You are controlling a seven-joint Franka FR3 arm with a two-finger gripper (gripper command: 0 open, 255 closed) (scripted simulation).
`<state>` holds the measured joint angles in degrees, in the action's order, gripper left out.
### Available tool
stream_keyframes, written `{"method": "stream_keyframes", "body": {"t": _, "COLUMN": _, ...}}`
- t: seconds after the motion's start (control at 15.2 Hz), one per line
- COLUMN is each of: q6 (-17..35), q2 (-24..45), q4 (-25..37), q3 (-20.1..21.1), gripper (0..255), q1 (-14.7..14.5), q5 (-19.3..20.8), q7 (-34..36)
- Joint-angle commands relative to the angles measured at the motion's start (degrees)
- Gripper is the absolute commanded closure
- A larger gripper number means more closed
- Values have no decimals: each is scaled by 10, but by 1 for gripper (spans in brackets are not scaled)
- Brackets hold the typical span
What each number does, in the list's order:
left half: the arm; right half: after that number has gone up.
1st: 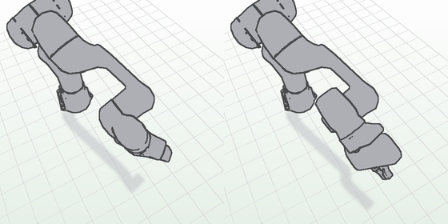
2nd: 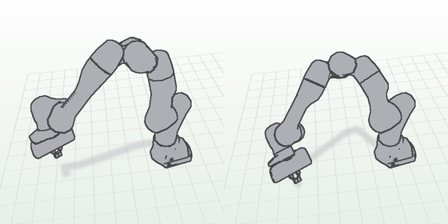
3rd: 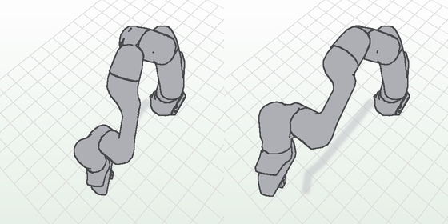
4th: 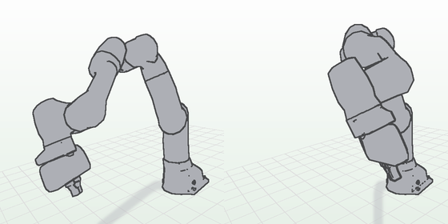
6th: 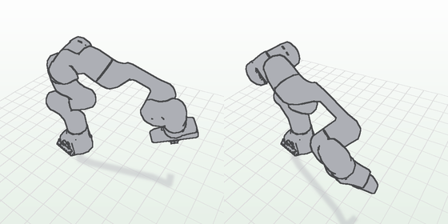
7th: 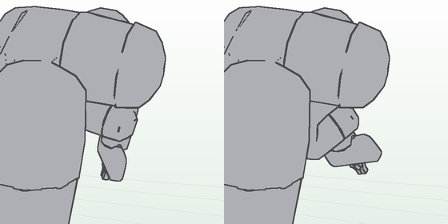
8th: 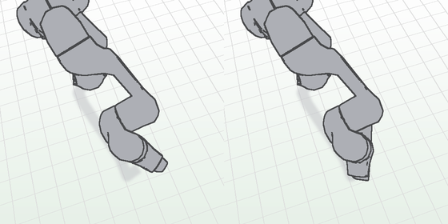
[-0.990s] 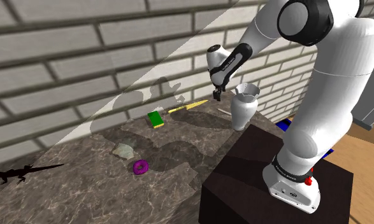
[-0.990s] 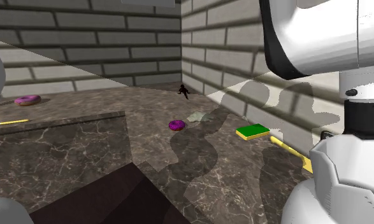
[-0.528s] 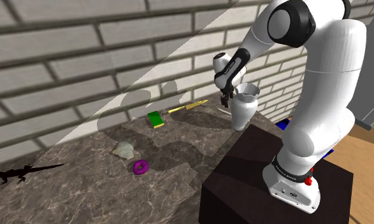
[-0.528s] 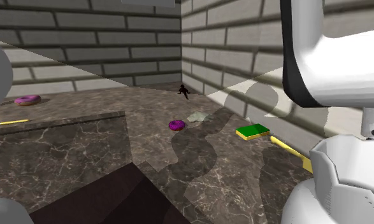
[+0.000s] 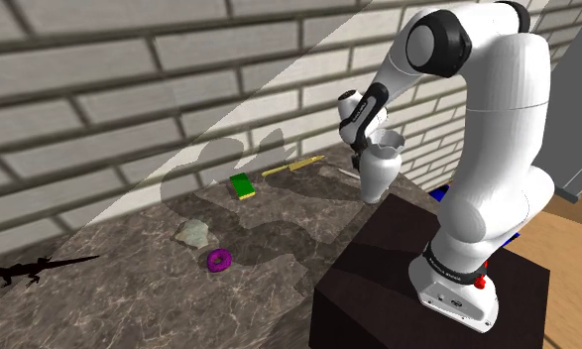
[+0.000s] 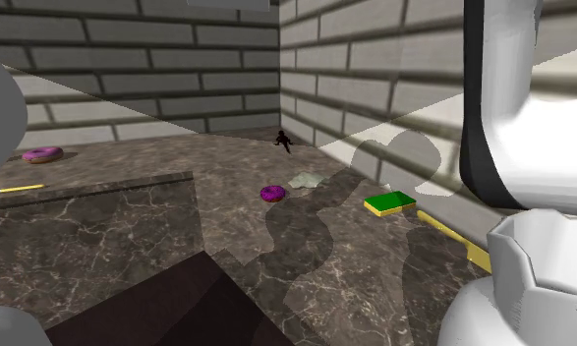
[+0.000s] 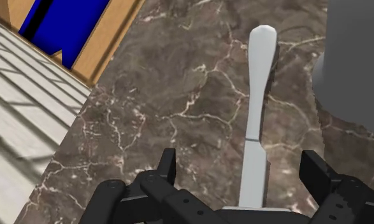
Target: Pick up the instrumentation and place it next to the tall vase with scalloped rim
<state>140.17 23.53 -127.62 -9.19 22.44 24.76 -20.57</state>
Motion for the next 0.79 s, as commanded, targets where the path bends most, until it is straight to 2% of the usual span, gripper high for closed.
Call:
{"method": "stream_keyframes", "body": {"t": 0.0, "q6": 14, "q2": 29, "q4": -9, "q3": -4, "gripper": 0, "q1": 3, "q5": 5, "q7": 5}}
{"method": "stream_keyframes", "body": {"t": 0.2, "q6": 31, "q2": 45, "q4": -9, "q3": -6, "gripper": 0, "q1": 7, "q5": 11, "q7": 9}}
{"method": "stream_keyframes", "body": {"t": 0.66, "q6": 30, "q2": 45, "q4": -9, "q3": -4, "gripper": 0, "q1": 10, "q5": 13, "q7": 10}}
{"method": "stream_keyframes", "body": {"t": 0.73, "q6": 42, "q2": 32, "q4": -32, "q3": -9, "gripper": 255, "q1": 10, "q5": 22, "q7": 15}}
